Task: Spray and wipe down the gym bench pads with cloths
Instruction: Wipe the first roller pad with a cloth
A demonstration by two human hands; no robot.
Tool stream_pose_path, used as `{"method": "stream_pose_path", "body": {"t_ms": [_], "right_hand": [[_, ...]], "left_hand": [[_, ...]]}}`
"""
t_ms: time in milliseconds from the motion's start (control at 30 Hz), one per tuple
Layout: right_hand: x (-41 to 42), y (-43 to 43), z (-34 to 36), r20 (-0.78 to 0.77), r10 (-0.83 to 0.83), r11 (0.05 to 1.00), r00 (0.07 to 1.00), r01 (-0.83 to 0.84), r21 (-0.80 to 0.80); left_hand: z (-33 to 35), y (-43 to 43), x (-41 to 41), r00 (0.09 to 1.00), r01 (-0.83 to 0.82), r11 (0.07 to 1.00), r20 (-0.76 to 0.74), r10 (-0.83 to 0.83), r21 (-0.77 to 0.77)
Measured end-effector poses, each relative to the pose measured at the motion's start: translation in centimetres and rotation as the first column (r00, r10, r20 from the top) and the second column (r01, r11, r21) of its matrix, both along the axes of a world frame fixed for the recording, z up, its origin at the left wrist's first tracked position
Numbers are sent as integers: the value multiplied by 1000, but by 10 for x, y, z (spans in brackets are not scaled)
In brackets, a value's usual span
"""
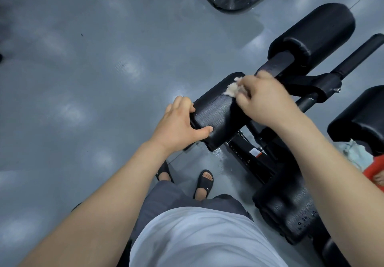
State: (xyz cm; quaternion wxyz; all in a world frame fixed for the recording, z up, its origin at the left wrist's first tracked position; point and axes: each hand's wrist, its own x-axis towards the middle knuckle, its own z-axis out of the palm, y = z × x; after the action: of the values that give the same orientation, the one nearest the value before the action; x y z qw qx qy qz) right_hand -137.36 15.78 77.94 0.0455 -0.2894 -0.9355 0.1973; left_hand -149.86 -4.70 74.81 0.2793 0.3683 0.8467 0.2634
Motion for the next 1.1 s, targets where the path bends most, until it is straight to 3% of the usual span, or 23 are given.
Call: {"method": "stream_pose_path", "body": {"t_ms": [133, 333, 433, 633, 967, 1100], "right_hand": [[10, -29, 0, 41, 156, 985, 987, -152, -78], [3, 6, -3, -32, -128, 992, 991, 129, 5], [-7, 25, -3, 5, -168, 986, 986, 168, -5], [-18, 29, -2, 97, -112, 993, 989, 108, 46], [-4, -36, 0, 23, 128, 992, 991, -129, 11], [0, -1, 3, 31, -49, 997, 998, 47, 63]], "left_hand": [[1, 0, 1, 1000, -9, 1000, 18, 9, -5], [0, -2, 7, 1000, -30, 999, 11, 29, 23], [1, -3, 13, 999, -25, 999, -24, 26, 32], [0, -5, 24, 991, -12, 999, -129, 19, 52], [-4, -5, 32, 976, 0, 999, -220, 11, 47], [-4, -6, 33, 973, 6, 998, -231, 7, 58]]}}
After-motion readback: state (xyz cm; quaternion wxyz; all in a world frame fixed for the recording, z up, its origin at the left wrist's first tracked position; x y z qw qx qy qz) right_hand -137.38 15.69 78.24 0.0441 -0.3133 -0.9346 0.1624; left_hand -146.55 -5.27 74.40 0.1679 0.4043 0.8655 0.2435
